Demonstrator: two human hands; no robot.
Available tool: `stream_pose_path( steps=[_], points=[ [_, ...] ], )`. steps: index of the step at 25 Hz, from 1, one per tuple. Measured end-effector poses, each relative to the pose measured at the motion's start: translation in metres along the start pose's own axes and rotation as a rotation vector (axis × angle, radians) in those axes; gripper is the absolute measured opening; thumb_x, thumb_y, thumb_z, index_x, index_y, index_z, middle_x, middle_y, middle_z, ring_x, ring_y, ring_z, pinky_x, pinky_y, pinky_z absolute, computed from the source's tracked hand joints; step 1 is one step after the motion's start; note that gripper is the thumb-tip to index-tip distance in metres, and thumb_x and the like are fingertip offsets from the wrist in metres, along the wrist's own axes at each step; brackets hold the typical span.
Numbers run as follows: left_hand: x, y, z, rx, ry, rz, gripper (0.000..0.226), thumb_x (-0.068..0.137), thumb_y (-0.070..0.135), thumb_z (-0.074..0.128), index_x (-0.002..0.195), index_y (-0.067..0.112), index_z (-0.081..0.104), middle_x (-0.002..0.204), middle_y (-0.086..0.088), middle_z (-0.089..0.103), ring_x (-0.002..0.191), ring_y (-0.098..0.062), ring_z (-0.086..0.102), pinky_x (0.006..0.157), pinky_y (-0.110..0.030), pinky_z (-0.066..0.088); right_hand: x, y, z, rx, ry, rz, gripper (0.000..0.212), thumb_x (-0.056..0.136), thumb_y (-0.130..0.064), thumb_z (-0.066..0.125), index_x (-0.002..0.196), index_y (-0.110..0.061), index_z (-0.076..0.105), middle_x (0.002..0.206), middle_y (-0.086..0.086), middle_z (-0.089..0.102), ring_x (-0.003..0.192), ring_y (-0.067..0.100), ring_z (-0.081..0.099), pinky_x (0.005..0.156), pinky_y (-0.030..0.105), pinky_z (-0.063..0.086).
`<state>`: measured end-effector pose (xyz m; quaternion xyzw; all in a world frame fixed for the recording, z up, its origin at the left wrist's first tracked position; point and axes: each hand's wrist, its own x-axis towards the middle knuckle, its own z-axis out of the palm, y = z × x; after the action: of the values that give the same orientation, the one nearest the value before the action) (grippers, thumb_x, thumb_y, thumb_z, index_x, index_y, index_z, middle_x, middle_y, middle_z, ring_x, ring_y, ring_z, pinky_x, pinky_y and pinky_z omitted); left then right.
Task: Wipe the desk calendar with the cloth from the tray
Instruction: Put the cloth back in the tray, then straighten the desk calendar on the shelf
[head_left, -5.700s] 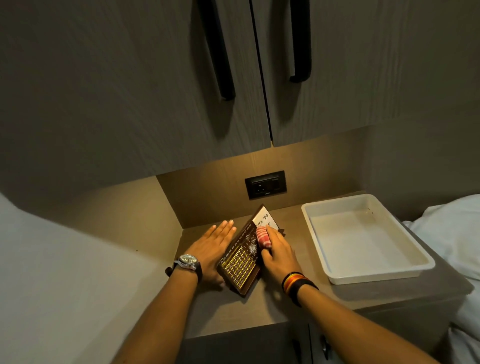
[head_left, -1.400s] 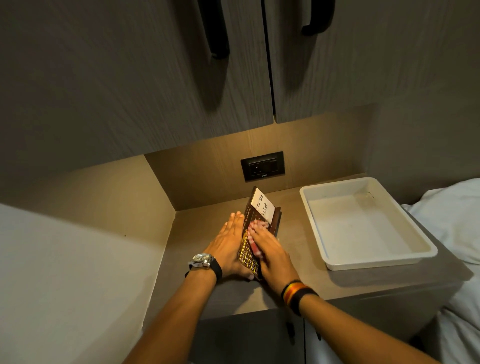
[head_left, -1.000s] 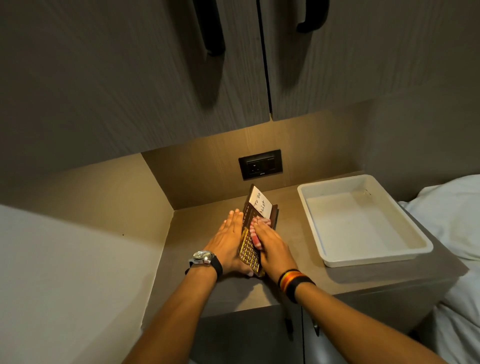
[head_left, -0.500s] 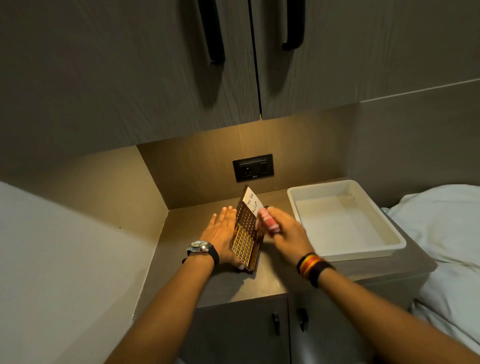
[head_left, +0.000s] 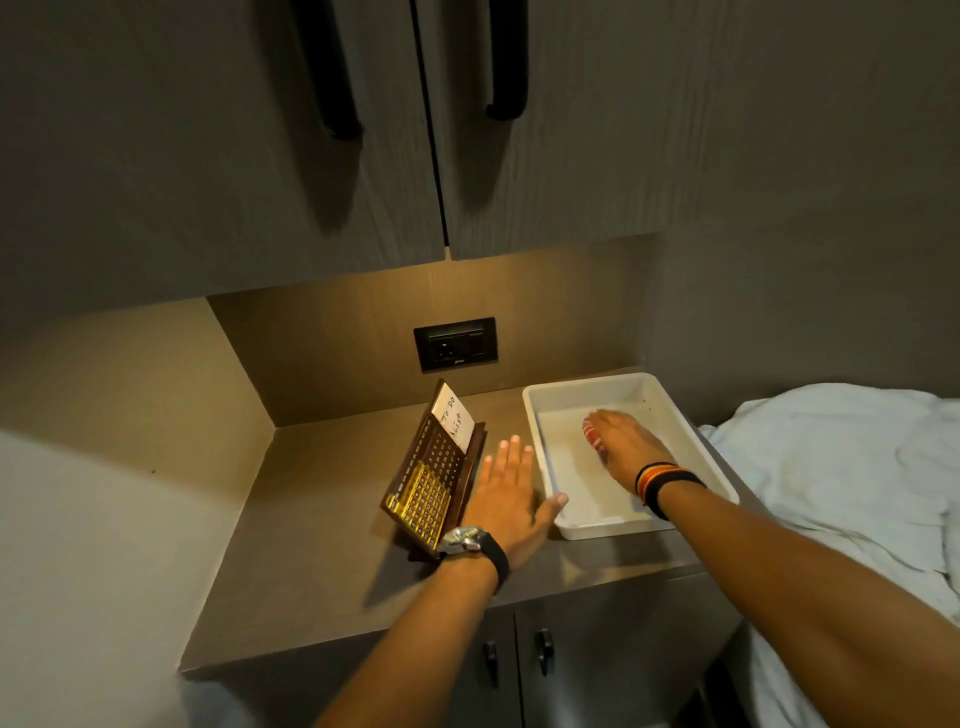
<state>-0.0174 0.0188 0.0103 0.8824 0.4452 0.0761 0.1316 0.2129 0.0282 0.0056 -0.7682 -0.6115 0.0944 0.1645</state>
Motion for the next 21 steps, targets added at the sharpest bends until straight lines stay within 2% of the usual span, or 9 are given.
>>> stream_pose_path(
  steps=[2,3,6,8,11,14,18,21],
  points=[
    [0.003,0.017,0.021,-0.033,-0.033,-0.032,0.081,0.105,0.06,0.025,0.164,0.014,-0.006,0.172,-0.007,-0.015,0.158,-0.022,-0.014,0.129,-0.041,-0.007,-0.005,0.001,0.02,-0.004,-0.176,0.002,0.046,0.105,-0.025,0.043,0.151,-0.022,0.038,0.157,0.005,0.04,0.142,0.028,0.041,0.119,0.042,0.031],
    [0.004,0.02,0.029,-0.036,-0.046,-0.043,0.079,0.106,0.059,0.024,0.163,0.014,-0.008,0.172,-0.007,-0.016,0.158,-0.021,-0.015,0.129,-0.041,-0.008,-0.006,-0.001,0.028,-0.038,-0.239,-0.011,0.054,0.104,-0.024,0.046,0.155,-0.02,0.03,0.162,0.007,0.032,0.148,0.03,0.032,0.121,0.044,0.024],
    [0.006,0.022,0.046,-0.039,-0.067,-0.056,0.078,0.106,0.058,0.021,0.163,0.014,-0.011,0.17,-0.007,-0.02,0.158,-0.021,-0.017,0.129,-0.043,-0.006,-0.004,-0.001,0.038,-0.08,-0.3,-0.033,0.079,0.098,-0.028,0.05,0.162,-0.015,0.006,0.17,0.008,0.003,0.156,0.03,0.0,0.124,0.047,0.006],
    [0.005,0.022,0.049,-0.056,-0.058,-0.067,0.078,0.106,0.057,0.02,0.163,0.014,-0.012,0.17,-0.006,-0.021,0.158,-0.021,-0.018,0.129,-0.043,-0.005,-0.005,0.002,0.041,-0.099,-0.317,-0.041,0.079,0.1,-0.035,0.045,0.162,-0.016,-0.001,0.17,0.006,-0.005,0.156,0.028,-0.007,0.126,0.047,0.002],
    [0.002,0.022,0.046,-0.034,-0.004,-0.08,0.076,0.107,0.056,0.019,0.163,0.013,-0.011,0.171,-0.007,-0.02,0.158,-0.022,-0.017,0.129,-0.042,-0.006,-0.007,-0.002,0.036,-0.142,-0.325,-0.041,0.077,0.101,-0.045,0.038,0.162,-0.016,0.002,0.17,0.007,-0.002,0.156,0.029,-0.004,0.126,0.047,0.001],
    [-0.01,0.019,0.04,-0.092,0.169,-0.134,0.074,0.108,0.053,0.02,0.162,0.014,-0.011,0.169,-0.006,-0.022,0.157,-0.021,-0.019,0.129,-0.041,-0.008,0.002,-0.022,0.024,-0.173,-0.224,-0.103,0.075,0.102,-0.049,0.036,0.162,-0.014,0.007,0.17,0.007,0.005,0.157,0.029,0.003,0.125,0.046,0.001],
    [-0.045,0.015,0.043,-0.248,0.453,-0.302,0.073,0.106,0.053,0.017,0.16,0.018,-0.016,0.168,-0.003,-0.026,0.155,-0.013,-0.025,0.128,-0.038,-0.01,0.032,-0.083,0.009,-0.013,-0.109,-0.252,0.069,0.104,-0.042,0.039,0.161,-0.013,0.014,0.169,0.007,0.013,0.156,0.024,0.011,0.125,0.04,0.01],
    [-0.067,0.018,0.045,-0.368,0.53,-0.421,0.073,0.104,0.056,0.018,0.157,0.025,-0.022,0.165,0.004,-0.032,0.151,-0.005,-0.03,0.128,-0.037,-0.011,0.057,-0.124,0.008,0.198,-0.142,-0.213,0.062,0.105,-0.036,0.042,0.159,-0.01,0.025,0.166,0.011,0.024,0.153,0.027,0.022,0.123,0.038,0.019]
  ],
)
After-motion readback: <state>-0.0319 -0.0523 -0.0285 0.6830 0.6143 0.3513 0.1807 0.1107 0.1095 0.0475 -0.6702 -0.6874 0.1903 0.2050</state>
